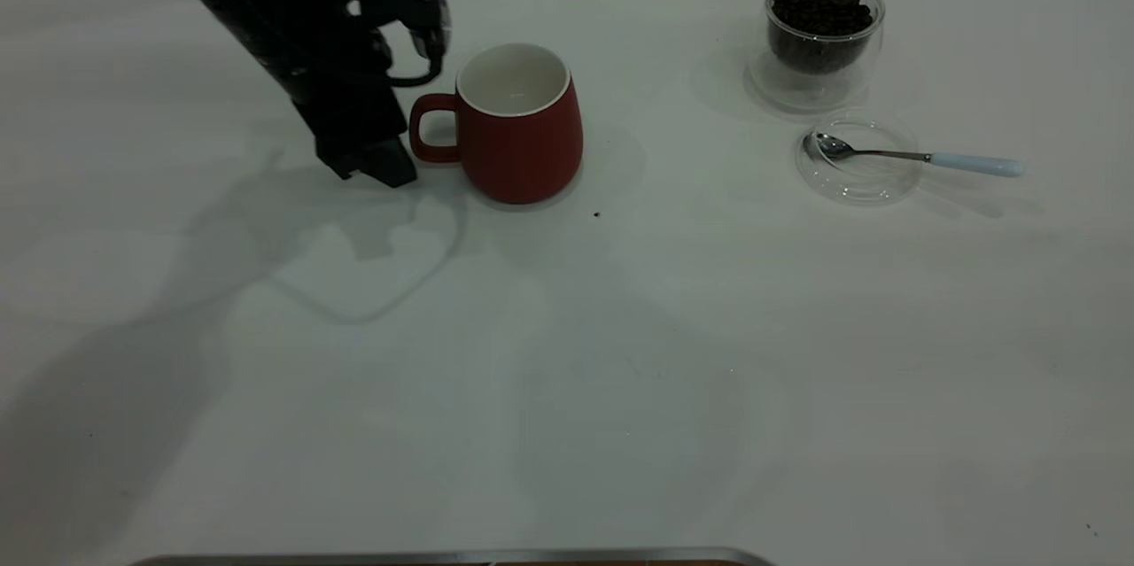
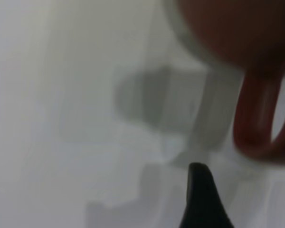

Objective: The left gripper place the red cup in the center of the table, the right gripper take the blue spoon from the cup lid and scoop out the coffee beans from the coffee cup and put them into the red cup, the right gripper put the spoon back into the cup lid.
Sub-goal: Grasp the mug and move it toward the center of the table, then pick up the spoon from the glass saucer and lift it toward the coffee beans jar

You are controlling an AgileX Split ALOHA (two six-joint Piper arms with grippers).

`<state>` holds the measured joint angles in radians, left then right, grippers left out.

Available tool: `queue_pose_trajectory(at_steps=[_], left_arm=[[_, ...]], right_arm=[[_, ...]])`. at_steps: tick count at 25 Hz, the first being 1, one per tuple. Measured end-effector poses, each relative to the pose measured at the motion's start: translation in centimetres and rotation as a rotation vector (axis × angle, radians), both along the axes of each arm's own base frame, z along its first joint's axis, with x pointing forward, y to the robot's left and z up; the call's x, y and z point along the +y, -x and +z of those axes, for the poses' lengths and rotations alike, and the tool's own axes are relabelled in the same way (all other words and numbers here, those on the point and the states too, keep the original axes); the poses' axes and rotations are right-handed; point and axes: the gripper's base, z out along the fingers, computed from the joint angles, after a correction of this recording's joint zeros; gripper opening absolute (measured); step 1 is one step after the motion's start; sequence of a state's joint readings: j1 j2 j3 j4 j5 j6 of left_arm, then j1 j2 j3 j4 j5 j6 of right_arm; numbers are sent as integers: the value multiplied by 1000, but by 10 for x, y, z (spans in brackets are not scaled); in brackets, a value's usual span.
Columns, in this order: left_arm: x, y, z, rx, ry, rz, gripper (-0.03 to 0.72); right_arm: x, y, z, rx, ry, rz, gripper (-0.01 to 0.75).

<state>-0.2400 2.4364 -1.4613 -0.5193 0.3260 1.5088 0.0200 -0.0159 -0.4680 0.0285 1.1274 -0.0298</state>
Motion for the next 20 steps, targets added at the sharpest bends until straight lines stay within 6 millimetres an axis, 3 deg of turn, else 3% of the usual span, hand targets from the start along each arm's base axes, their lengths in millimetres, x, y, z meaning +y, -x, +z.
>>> queue_pose_trajectory(at_steps=[5,9,13,15,20], left_arm=[[25,-3,4,73,26,137,534],[52,-7,35,128,58,316,534],[80,-6,104,132,69,537,534],[90,2,153,97,60,638,534],[105,54,282,-46,74,912,534]], right_arm=[[0,0,0,0,0,0,586],[0,0,0,0,0,0,586],[0,0,0,0,0,0,586],[0,0,0,0,0,0,586],[0,0,0,0,0,0,586]])
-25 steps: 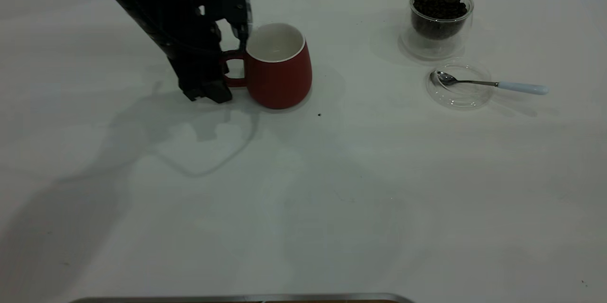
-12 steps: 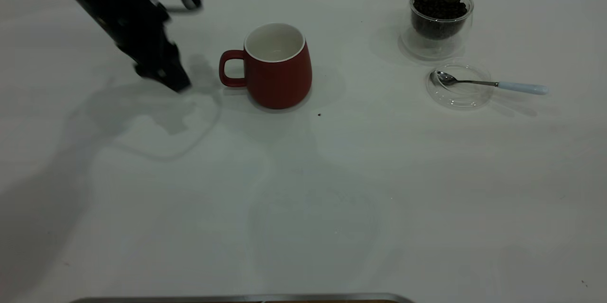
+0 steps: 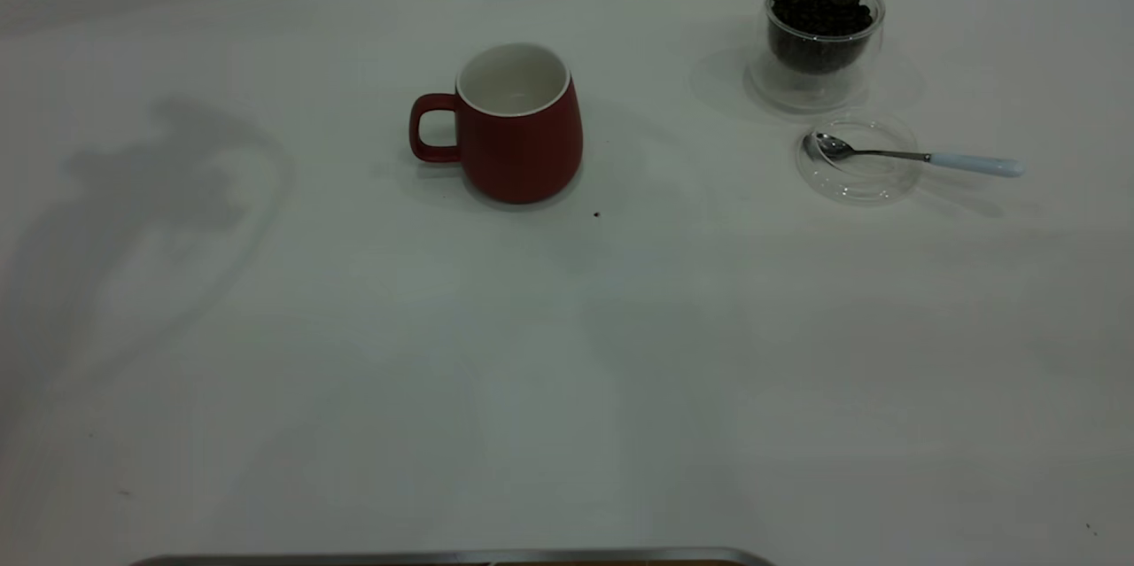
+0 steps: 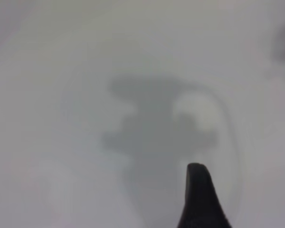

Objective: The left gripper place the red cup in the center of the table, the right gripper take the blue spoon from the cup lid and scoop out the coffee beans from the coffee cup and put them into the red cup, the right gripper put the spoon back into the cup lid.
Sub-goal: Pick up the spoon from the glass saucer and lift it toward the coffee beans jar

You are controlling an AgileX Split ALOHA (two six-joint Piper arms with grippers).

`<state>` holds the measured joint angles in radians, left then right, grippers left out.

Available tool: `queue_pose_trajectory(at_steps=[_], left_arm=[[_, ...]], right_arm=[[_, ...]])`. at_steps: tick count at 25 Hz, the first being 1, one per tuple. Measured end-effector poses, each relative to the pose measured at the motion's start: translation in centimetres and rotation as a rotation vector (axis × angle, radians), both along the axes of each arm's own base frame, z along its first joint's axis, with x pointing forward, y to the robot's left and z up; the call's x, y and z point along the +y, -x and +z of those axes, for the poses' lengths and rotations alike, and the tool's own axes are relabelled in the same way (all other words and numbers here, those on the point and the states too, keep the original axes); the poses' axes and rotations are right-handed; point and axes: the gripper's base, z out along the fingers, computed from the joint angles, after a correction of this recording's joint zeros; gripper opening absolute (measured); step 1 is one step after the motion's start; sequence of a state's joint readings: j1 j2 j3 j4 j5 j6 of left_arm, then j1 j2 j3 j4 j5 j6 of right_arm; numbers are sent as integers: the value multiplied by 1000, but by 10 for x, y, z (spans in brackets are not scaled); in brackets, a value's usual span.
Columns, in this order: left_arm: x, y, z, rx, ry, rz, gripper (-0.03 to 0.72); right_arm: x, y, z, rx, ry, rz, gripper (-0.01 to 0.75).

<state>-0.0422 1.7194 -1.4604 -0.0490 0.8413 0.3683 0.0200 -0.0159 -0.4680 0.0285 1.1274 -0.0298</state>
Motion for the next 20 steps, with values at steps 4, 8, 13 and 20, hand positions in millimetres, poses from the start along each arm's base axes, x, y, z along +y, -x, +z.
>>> queue_pose_trajectory(at_steps=[4,8,13,20], left_arm=[[8,70,89,-167,29,147,534],[11,148,128,-282,55,174,534],[15,242,103,-330,62,176,534],[19,324,17,-402,87,194,534]], right_arm=[[0,0,0,0,0,0,586],[0,0,0,0,0,0,586],[0,0,0,0,0,0,586],[0,0,0,0,0,0,586]])
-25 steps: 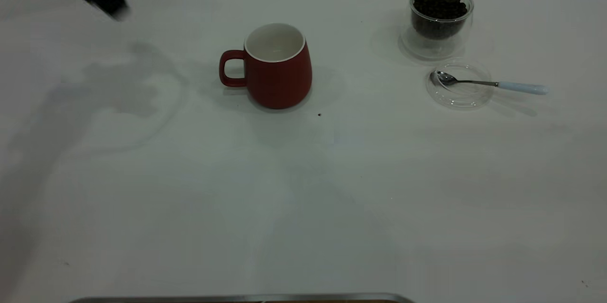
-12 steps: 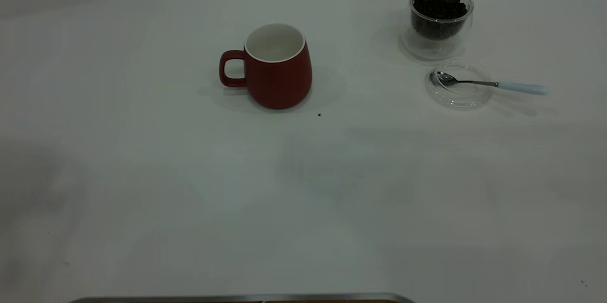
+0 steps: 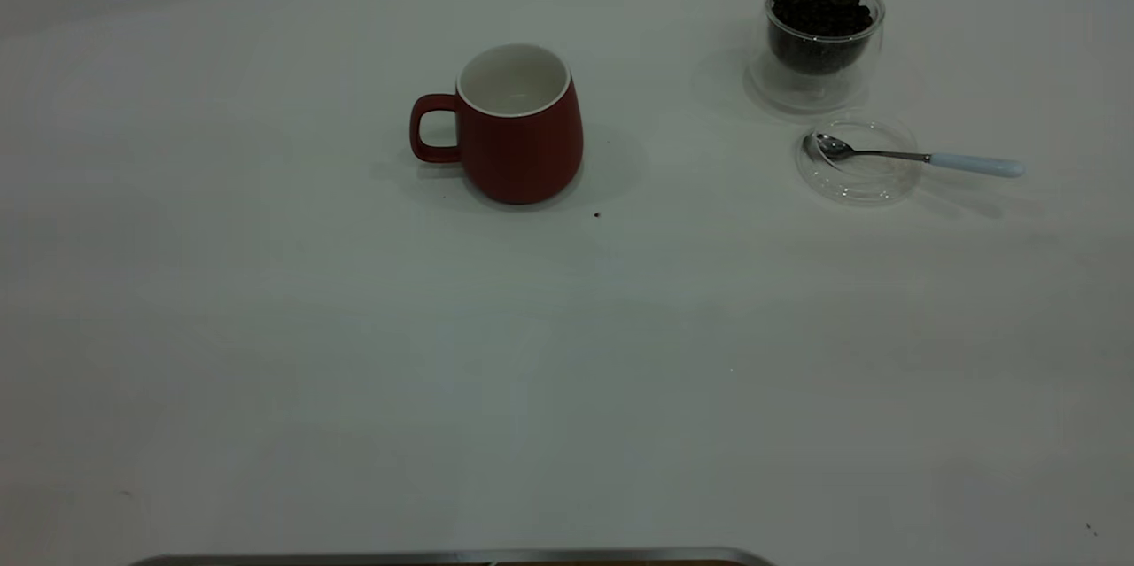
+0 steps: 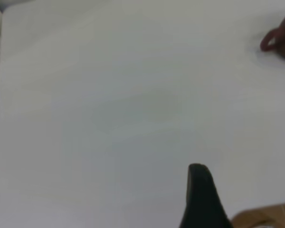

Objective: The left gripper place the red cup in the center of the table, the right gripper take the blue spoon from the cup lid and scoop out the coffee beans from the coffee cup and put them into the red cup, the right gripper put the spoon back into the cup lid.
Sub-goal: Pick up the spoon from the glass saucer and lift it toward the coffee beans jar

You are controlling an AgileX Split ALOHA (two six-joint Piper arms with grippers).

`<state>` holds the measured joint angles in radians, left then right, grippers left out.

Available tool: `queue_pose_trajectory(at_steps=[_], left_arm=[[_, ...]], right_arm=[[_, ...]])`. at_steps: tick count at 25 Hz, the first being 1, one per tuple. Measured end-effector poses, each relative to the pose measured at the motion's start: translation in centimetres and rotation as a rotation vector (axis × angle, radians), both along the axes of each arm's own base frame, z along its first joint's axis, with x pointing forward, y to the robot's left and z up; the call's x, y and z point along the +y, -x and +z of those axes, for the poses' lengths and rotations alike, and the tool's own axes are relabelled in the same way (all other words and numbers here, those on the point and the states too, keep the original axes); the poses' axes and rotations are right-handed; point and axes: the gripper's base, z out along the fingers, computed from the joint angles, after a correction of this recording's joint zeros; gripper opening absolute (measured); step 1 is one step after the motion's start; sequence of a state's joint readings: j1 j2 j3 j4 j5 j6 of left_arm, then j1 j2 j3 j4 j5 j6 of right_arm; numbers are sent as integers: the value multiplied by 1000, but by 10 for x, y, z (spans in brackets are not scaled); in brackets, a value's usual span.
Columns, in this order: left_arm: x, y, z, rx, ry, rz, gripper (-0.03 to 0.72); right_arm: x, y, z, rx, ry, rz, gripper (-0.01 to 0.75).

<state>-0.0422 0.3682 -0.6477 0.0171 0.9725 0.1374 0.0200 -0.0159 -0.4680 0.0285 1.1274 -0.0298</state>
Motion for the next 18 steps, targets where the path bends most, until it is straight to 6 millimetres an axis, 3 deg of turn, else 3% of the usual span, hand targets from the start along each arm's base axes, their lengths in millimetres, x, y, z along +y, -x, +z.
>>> queue_pose_trajectory(at_steps=[4,10,13,18], left_arm=[[-2,10,-39,49,74,38,534],[-11,21,-41,88,194,-39,534],[-11,30,-46,173,186,-60,534],[-9,32,-52,171,168,-53,534]], right_arm=[[0,0,0,0,0,0,586],[0,0,0,0,0,0,586],[0,0,0,0,0,0,586],[0,0,0,0,0,0,586]])
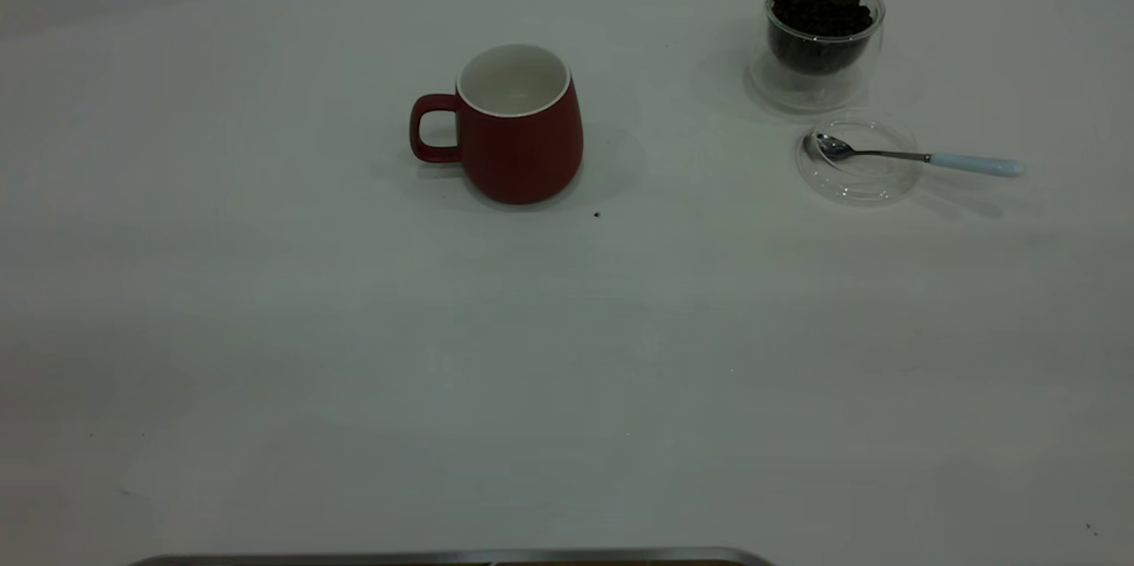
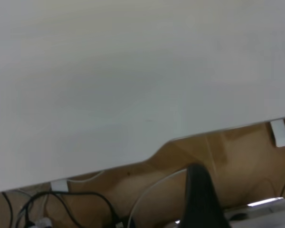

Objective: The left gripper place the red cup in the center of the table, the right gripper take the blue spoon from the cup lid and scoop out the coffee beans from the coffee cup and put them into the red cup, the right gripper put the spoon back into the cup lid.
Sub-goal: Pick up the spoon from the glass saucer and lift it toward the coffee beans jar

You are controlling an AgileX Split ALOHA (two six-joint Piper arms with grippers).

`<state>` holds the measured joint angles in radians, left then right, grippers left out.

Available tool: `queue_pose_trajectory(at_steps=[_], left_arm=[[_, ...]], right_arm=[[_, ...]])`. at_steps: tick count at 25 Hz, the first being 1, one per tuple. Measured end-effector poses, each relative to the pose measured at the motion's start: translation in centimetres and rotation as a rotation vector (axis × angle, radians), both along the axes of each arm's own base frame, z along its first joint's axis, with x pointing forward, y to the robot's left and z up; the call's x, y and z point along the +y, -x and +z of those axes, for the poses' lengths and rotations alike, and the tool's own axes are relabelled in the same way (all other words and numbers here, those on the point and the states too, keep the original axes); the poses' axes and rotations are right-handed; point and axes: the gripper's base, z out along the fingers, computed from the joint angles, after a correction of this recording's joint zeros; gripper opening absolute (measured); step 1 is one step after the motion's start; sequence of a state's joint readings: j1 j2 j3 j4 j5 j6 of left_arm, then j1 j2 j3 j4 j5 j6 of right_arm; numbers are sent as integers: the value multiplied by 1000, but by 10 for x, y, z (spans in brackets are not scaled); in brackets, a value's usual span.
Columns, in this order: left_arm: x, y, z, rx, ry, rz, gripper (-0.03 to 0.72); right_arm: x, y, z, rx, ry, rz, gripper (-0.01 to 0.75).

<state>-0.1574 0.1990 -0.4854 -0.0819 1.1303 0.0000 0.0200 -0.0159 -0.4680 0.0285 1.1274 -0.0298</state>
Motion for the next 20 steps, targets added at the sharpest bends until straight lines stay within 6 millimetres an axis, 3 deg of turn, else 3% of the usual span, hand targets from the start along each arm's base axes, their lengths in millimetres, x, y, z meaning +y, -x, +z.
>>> queue_pose_trajectory(at_steps=[11,20], left_arm=[[11,27,-1,-218,-59,87,534],[8,29,-1,-219,-66,230,534]], right_arm=[[0,0,0,0,0,0,586],[0,0,0,0,0,0,586]])
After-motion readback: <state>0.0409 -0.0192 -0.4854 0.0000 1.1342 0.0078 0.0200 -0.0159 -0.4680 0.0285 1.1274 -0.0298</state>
